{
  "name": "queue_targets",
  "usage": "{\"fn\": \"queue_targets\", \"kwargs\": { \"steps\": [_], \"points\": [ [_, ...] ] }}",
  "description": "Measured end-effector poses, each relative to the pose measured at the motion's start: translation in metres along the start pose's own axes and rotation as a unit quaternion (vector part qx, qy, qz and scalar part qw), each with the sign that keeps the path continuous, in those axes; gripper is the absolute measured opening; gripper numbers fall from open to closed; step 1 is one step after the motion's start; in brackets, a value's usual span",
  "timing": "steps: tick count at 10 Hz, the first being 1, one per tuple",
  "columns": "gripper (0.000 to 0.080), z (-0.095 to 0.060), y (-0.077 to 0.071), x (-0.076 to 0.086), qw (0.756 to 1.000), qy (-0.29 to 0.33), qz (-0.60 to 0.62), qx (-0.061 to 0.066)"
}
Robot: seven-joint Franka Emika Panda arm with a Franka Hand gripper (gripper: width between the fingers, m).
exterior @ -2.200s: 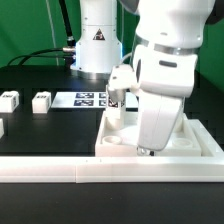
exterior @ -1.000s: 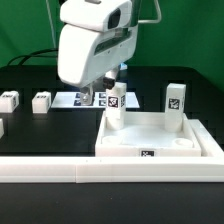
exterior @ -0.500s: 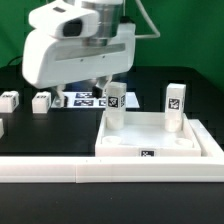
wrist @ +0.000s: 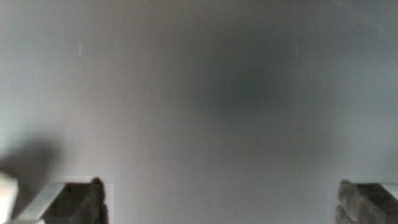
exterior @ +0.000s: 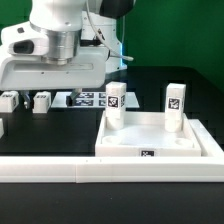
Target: Assemble square table
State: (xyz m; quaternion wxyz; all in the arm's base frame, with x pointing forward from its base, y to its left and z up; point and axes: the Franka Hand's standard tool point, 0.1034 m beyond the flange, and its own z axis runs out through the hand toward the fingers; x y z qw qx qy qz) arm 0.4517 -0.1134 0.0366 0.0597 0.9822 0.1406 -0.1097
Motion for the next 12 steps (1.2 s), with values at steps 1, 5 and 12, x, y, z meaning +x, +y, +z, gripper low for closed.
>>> {"fn": "queue_targets", "kwargs": {
  "steps": [1, 5, 12],
  "points": [
    [0.0648, 0.0, -0.001, 0.001, 1.0, 0.0, -0.002, 0.0],
    [0.0648, -0.035, 0.014, 0.014, 0.999, -0.037, 0.0, 0.012],
    [0.0648, -0.031, 0.062, 0.001, 0.998, -0.047, 0.037, 0.009]
  ]
}}
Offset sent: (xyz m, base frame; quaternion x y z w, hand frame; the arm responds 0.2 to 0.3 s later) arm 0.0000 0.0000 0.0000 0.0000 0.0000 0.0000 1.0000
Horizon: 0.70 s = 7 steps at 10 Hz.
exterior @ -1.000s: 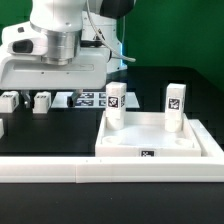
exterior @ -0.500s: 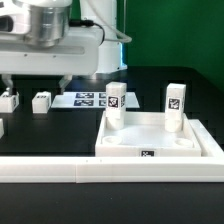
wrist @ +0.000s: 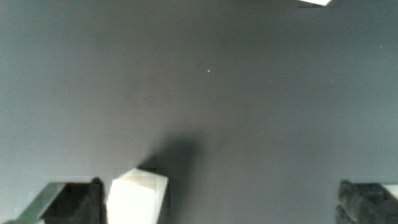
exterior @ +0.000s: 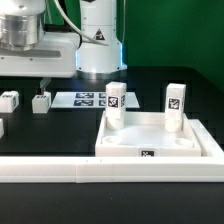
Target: Assemble square table
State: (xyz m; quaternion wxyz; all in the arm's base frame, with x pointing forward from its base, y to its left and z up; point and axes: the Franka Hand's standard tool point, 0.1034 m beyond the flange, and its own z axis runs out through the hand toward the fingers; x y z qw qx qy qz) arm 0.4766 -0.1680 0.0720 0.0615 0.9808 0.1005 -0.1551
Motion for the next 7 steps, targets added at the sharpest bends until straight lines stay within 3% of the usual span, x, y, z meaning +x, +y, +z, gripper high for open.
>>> {"fn": "queue_targets", "kwargs": {
  "steps": [2, 5, 7],
  "points": [
    [0.0648, 0.001, 0.0, 0.0, 1.0, -0.001, 0.0, 0.0],
    [0.0648, 0.016, -0.011, -0.014, 0.997, -0.025, 0.064, 0.023],
    [0.0648, 0.024, -0.022, -0.025, 0.994, -0.047, 0.089, 0.052]
  ]
}}
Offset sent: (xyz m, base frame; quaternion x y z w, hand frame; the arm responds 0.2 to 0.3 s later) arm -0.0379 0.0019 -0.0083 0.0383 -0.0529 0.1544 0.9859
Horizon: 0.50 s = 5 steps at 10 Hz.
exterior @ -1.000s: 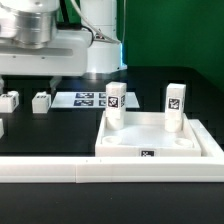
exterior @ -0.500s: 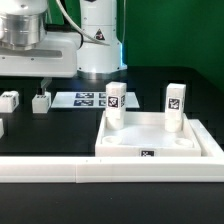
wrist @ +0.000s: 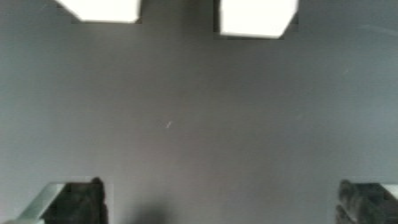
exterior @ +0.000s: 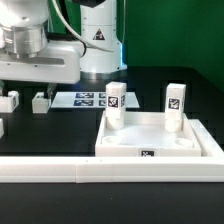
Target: Assemble square table
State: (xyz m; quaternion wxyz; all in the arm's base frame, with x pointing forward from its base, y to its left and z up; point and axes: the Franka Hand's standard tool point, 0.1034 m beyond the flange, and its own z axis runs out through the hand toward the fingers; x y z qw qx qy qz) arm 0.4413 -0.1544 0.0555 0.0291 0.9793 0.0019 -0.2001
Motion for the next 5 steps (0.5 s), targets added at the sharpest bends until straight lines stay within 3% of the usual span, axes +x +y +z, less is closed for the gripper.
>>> {"fn": "queue_targets", "kwargs": {
  "steps": [1, 5],
  "points": [
    [0.0648, -0.0004, -0.0013, -0.0029, 1.0, -0.009, 0.009, 0.014],
    [0.0648, 0.0006, -0.0012, -0.0032, 1.0, -0.009, 0.007, 0.015]
  ]
}}
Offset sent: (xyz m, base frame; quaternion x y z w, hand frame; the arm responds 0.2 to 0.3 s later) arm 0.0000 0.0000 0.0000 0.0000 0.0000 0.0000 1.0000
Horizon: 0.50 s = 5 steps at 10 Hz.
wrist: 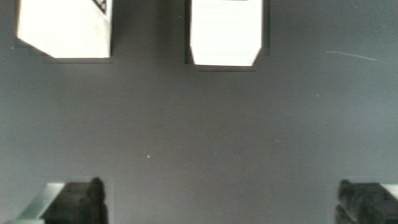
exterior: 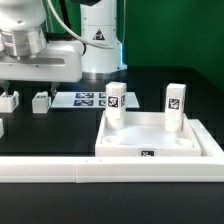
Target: Assemble square table
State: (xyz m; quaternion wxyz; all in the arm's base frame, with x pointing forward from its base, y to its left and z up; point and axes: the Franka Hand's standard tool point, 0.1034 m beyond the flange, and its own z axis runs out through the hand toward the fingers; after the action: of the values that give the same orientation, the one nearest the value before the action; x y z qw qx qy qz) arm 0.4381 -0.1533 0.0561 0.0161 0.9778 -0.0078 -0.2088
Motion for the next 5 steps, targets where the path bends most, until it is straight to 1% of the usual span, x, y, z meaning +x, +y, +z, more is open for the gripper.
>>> {"fn": "queue_targets", "kwargs": {
  "steps": [1, 2, 3, 5],
  "points": [
    [0.0648, 0.002, 0.0, -0.001, 1.0, 0.0, -0.002, 0.0],
    [0.0648, 0.009, -0.001, -0.007, 1.0, -0.006, -0.005, 0.002],
    [0.0648, 0.016, -0.002, -0.014, 1.0, -0.013, -0.009, 0.005],
    [0.0648, 0.023, 0.0, -0.019, 1.0, -0.019, -0.015, 0.012]
  ]
}}
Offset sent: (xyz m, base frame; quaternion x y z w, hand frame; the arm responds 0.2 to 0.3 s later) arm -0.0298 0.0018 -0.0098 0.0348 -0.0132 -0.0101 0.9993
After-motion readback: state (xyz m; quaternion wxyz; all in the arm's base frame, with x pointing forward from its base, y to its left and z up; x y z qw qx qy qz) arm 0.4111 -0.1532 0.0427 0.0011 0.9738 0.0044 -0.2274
